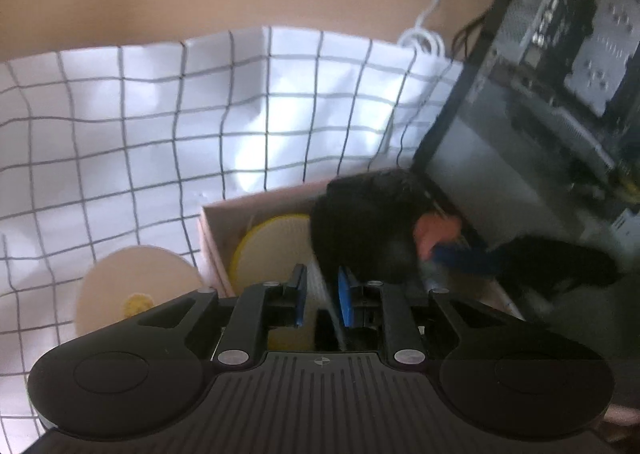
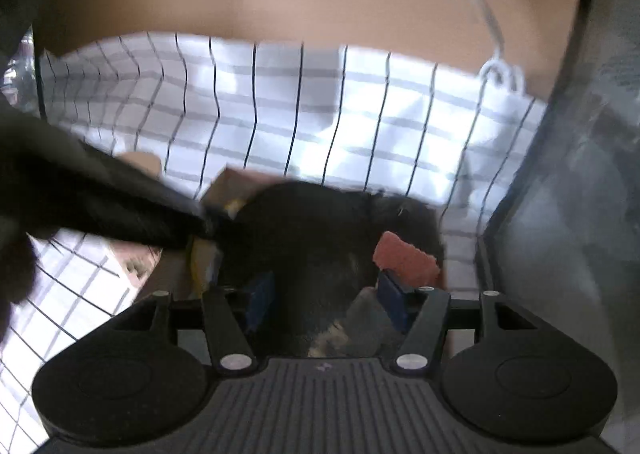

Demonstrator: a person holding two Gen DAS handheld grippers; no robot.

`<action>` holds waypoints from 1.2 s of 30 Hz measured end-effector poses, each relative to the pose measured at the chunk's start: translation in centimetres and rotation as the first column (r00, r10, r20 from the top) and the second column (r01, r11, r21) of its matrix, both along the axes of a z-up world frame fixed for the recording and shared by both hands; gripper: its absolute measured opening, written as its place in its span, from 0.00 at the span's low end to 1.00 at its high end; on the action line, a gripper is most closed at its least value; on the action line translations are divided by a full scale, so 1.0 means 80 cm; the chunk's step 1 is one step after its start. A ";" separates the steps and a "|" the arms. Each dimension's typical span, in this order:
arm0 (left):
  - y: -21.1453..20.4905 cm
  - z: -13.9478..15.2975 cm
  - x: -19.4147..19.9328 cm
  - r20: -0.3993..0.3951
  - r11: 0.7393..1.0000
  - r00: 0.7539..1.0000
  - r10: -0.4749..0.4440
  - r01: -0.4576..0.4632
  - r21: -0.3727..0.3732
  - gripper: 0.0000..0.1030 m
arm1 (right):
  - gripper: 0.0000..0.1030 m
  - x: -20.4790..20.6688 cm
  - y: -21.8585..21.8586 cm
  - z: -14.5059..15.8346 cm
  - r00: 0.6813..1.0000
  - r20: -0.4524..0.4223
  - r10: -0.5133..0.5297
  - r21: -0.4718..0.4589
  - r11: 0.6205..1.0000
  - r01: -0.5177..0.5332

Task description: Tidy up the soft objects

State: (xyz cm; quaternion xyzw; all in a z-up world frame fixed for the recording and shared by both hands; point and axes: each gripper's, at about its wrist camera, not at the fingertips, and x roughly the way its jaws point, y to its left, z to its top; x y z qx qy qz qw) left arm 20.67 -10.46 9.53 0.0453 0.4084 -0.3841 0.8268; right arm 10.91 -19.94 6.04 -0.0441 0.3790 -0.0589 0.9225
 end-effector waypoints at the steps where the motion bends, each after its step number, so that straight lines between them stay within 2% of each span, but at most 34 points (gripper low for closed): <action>1: 0.007 0.006 -0.002 0.008 1.000 1.000 0.000 0.000 -0.011 0.21 | 0.57 0.005 0.001 -0.005 1.000 -0.005 -0.006 -0.008 1.000 0.006; 6: 0.041 0.026 -0.026 0.069 0.999 0.997 0.018 -0.015 -0.046 0.21 | 0.60 0.017 0.002 -0.007 0.999 -0.019 -0.026 -0.025 0.999 0.026; 9: 0.063 0.031 -0.045 0.138 0.998 0.989 0.054 -0.048 -0.048 0.21 | 0.64 0.015 0.002 0.000 0.998 -0.019 -0.055 -0.009 0.998 0.055; 11: 0.081 0.032 -0.058 0.192 0.996 0.978 0.082 -0.072 -0.060 0.21 | 0.68 0.004 0.005 0.010 0.998 0.014 -0.065 0.018 0.998 0.065; 13: 0.099 0.031 -0.071 0.228 0.993 0.968 0.106 -0.092 -0.075 0.21 | 0.82 -0.017 0.008 0.025 0.993 0.078 -0.092 0.039 0.995 0.089; 17: 0.137 0.022 -0.100 0.262 0.977 0.943 0.206 -0.185 -0.103 0.21 | 0.90 -0.066 0.018 0.049 0.980 0.170 -0.106 0.053 0.994 0.098; 19: 0.155 0.013 -0.121 0.259 0.961 0.926 0.275 -0.254 -0.111 0.21 | 0.95 -0.094 0.026 0.053 0.979 0.191 -0.074 0.031 0.997 0.069; 22: 0.172 -0.014 -0.160 0.255 0.927 0.891 0.375 -0.363 -0.097 0.21 | 0.98 -0.129 0.035 0.045 0.981 0.193 0.006 0.027 1.000 -0.011; 26: 0.176 -0.058 -0.223 0.230 0.853 0.825 0.516 -0.520 -0.047 0.21 | 0.98 -0.153 0.045 0.008 0.984 0.137 0.113 0.063 0.990 -0.122; 28: 0.169 -0.077 -0.250 0.218 0.829 0.808 0.548 -0.560 -0.008 0.21 | 0.98 -0.160 0.054 -0.016 0.977 0.102 0.187 0.035 0.981 -0.192; 30: 0.160 -0.091 -0.269 0.219 0.815 0.802 0.556 -0.578 0.046 0.21 | 0.98 -0.163 0.064 -0.040 0.972 0.063 0.224 -0.006 0.974 -0.225; 33: 0.147 -0.103 -0.288 0.229 0.787 0.778 0.586 -0.613 0.070 0.22 | 0.98 -0.164 0.068 -0.060 0.962 0.038 0.271 0.011 0.962 -0.271; 36: 0.133 -0.106 -0.298 0.272 0.759 0.747 0.607 -0.646 0.077 0.22 | 0.98 -0.156 0.064 -0.072 0.959 0.004 0.285 0.041 0.958 -0.285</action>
